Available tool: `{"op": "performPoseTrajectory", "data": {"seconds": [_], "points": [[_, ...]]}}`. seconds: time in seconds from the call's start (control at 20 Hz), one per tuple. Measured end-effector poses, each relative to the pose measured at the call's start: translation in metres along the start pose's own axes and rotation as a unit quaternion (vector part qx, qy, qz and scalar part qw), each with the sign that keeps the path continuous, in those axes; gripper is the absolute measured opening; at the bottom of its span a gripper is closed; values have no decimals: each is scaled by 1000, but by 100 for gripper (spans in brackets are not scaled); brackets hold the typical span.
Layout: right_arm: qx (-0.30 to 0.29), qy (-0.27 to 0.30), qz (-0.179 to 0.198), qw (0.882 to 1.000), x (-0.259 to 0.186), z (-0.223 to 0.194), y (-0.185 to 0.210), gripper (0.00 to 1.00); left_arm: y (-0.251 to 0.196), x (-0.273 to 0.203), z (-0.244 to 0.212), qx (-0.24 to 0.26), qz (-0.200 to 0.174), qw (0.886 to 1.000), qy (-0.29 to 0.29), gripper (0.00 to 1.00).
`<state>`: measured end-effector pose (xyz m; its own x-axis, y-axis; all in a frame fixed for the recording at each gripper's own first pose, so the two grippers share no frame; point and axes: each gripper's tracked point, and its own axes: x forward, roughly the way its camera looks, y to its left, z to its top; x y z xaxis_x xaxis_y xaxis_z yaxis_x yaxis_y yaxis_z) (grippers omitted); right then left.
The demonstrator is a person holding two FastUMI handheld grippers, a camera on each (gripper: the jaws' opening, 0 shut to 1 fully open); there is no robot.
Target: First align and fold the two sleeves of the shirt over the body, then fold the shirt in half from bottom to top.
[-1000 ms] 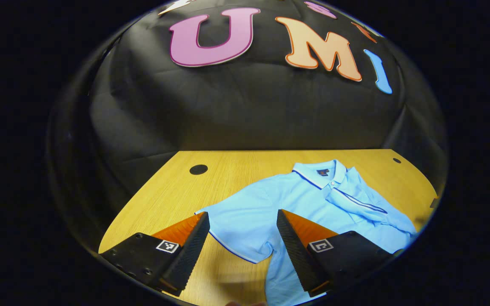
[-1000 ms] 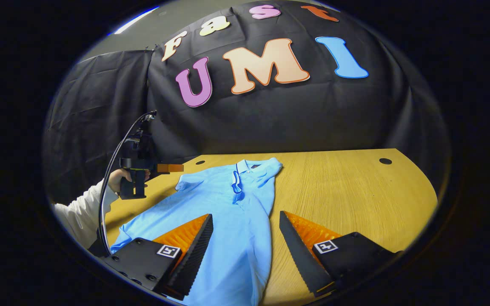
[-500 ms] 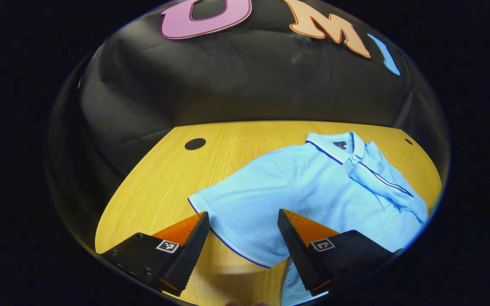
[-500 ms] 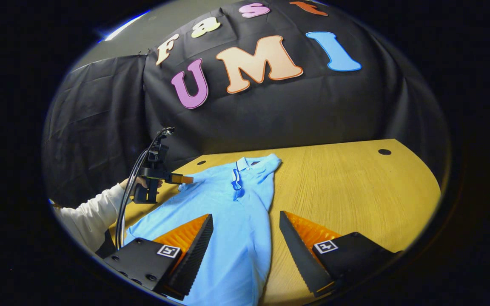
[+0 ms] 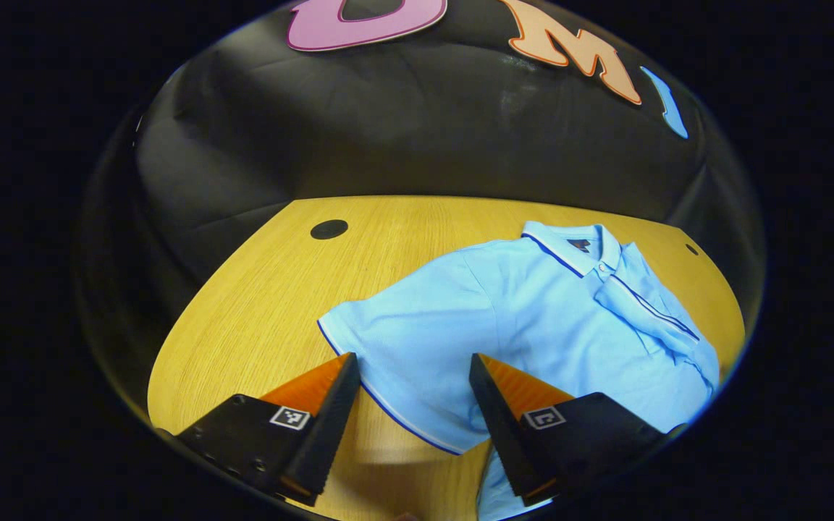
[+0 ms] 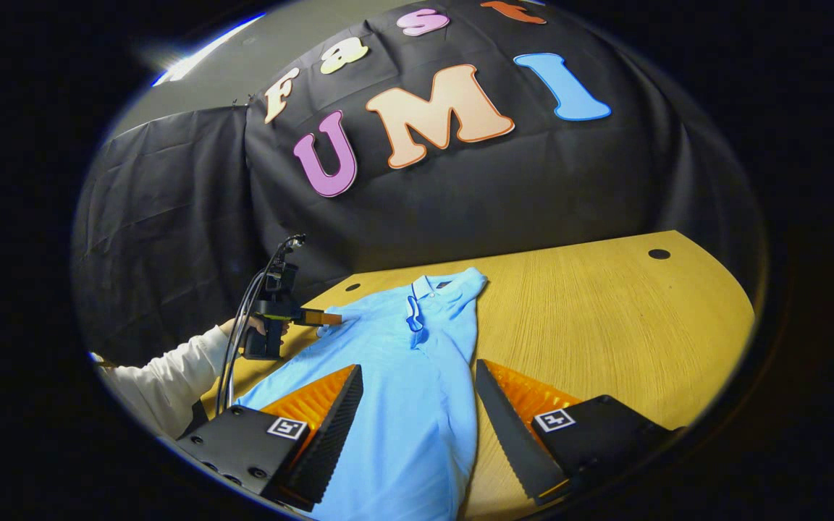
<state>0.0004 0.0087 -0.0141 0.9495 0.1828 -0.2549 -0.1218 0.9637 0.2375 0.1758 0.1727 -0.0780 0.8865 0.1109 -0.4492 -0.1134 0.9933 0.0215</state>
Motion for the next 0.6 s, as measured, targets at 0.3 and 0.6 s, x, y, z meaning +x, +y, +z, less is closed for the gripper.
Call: {"op": "performPoseTrajectory", "data": {"seconds": [0.3,0.6], "points": [[0,-2,-6,1000,-4,-1,-4,98,-13,3,0,-1,-23,1000,3,34],[-9,19,-13,1000,3,-17,-8,98,-15,3,2,-10,-10,1000,3,3]]}}
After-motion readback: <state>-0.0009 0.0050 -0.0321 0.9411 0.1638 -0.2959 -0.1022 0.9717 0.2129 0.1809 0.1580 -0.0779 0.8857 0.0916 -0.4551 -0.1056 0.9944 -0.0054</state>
